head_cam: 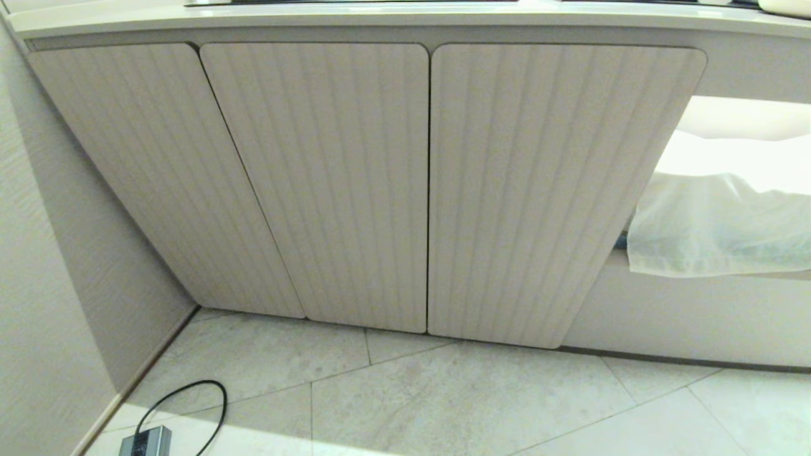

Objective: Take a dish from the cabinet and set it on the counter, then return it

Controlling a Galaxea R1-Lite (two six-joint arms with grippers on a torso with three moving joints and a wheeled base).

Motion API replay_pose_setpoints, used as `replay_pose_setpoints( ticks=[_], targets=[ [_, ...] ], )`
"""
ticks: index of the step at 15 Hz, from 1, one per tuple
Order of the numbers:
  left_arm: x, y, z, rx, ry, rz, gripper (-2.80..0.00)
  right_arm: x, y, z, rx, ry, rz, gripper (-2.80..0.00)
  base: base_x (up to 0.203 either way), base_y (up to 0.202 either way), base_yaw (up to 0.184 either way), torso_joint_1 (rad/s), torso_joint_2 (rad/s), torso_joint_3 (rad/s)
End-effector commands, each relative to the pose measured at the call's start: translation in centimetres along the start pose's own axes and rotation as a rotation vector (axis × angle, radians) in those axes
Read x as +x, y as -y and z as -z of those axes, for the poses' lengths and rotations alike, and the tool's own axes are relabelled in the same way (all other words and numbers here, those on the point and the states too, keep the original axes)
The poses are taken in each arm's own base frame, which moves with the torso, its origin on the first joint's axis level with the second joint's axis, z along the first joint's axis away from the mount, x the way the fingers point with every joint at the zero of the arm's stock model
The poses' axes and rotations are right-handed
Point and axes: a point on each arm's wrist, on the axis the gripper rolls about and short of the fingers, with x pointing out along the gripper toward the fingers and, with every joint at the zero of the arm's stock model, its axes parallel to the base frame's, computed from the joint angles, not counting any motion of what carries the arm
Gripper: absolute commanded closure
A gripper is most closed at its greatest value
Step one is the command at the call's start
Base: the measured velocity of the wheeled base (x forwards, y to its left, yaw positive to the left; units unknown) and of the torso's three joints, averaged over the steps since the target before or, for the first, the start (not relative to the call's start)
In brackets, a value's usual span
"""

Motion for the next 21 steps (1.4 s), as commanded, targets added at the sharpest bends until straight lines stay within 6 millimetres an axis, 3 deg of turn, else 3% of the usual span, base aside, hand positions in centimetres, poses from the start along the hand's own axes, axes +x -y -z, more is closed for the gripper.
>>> replay_pose_setpoints(
  ticks=[1, 9, 13, 21],
  targets=[
    [0.0, 0.0, 0.0, 0.0, 0.0, 0.0, 0.0, -0.7, 0.0, 0.2, 0.002, 0.065, -0.001, 0.0, 0.0, 0.0, 0.0, 0.0, 0.0, 0.0],
    [0.0, 0.0, 0.0, 0.0, -0.001, -0.001, 0.0, -2.2, -0.3, 2.1, -0.022, 0.135, -0.074, 0.0, 0.0, 0.0, 0.0, 0.0, 0.0, 0.0],
    [0.0, 0.0, 0.0, 0.0, -0.001, -0.001, 0.0, -3.3, -0.3, 2.8, -0.025, 0.301, -0.049, 0.0, 0.0, 0.0, 0.0, 0.0, 0.0, 0.0],
    [0.0, 0.0, 0.0, 0.0, 0.001, -0.001, 0.0, -3.3, -0.3, 2.8, -0.006, 0.301, -0.05, 0.0, 0.0, 0.0, 0.0, 0.0, 0.0, 0.0]
  ],
)
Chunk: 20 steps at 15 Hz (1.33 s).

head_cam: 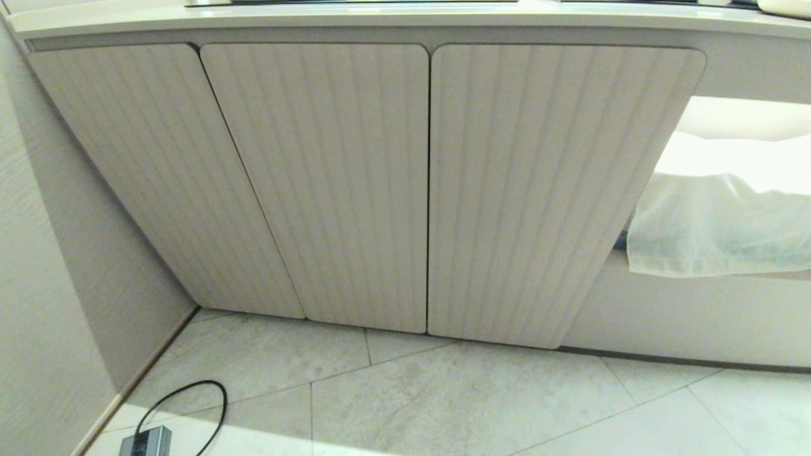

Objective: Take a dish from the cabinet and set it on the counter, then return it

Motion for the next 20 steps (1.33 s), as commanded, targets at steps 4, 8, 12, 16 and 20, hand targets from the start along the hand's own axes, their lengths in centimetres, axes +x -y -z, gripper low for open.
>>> replay_pose_setpoints(
  ticks=[4, 8, 12, 16, 20],
  targets=[
    [-0.01, 0.0, -0.02, -0.001, 0.001, 0.0, 0.0, 0.0, 0.01, -0.01, 0.004, 0.0, 0.002, 0.0, 0.0, 0.0, 0.0, 0.0, 0.0, 0.0],
    [-0.01, 0.0, -0.02, -0.001, 0.001, 0.0, 0.0, 0.01, 0.01, 0.02, 0.004, -0.001, 0.003, 0.0, 0.0, 0.0, 0.0, 0.0, 0.0, 0.0],
    [0.0, 0.0, -0.03, -0.001, 0.002, 0.0, 0.0, 0.0, 0.01, -0.02, 0.0, 0.0, 0.002, 0.0, 0.0, 0.0, 0.0, 0.0, 0.0, 0.0],
    [0.0, 0.0, 0.01, -0.001, 0.0, 0.0, 0.0, 0.01, 0.01, 0.01, 0.004, 0.0, 0.005, 0.0, 0.0, 0.0, 0.0, 0.0, 0.0, 0.0],
    [0.01, 0.0, 0.02, -0.001, -0.001, 0.0, 0.0, 0.01, 0.0, 0.02, 0.021, -0.001, 0.002, 0.0, 0.0, 0.0, 0.0, 0.0, 0.0, 0.0]
  ],
)
